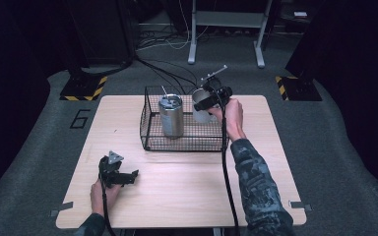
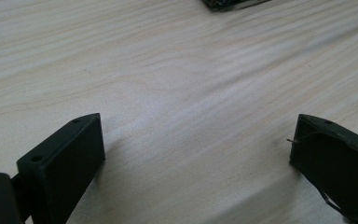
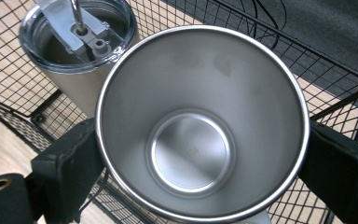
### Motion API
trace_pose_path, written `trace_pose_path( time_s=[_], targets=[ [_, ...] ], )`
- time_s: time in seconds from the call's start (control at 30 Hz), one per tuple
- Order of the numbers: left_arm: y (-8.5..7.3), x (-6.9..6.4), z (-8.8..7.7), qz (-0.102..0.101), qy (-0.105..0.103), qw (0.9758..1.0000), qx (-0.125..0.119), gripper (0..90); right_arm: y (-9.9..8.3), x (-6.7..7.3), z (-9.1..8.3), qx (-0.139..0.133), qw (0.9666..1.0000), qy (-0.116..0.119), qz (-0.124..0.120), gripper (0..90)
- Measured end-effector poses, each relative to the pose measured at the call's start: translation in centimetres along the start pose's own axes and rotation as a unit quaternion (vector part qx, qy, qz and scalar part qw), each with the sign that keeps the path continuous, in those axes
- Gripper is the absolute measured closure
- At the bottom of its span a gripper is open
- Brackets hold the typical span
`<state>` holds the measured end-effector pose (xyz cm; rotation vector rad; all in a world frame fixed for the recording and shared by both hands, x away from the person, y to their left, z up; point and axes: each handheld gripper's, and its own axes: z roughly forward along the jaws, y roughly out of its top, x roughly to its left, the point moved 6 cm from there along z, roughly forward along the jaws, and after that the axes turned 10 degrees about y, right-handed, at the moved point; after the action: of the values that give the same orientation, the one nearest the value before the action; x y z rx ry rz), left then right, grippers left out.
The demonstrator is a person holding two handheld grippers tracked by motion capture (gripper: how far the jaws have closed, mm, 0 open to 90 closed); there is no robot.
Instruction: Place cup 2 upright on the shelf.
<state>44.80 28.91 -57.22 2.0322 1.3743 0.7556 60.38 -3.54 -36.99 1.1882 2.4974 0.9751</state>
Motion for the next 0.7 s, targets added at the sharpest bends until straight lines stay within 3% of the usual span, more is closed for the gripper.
trace_pose_path(
  time_s=[0.7],
  targets=[
    [0.0, -0.1, 0.1, -0.006, 0.002, 1.0, -0.005, 2.6, -0.8, -1.1, 4.1, 0.034, 0.9991, -0.007, 0.023, 6.1]
  ],
)
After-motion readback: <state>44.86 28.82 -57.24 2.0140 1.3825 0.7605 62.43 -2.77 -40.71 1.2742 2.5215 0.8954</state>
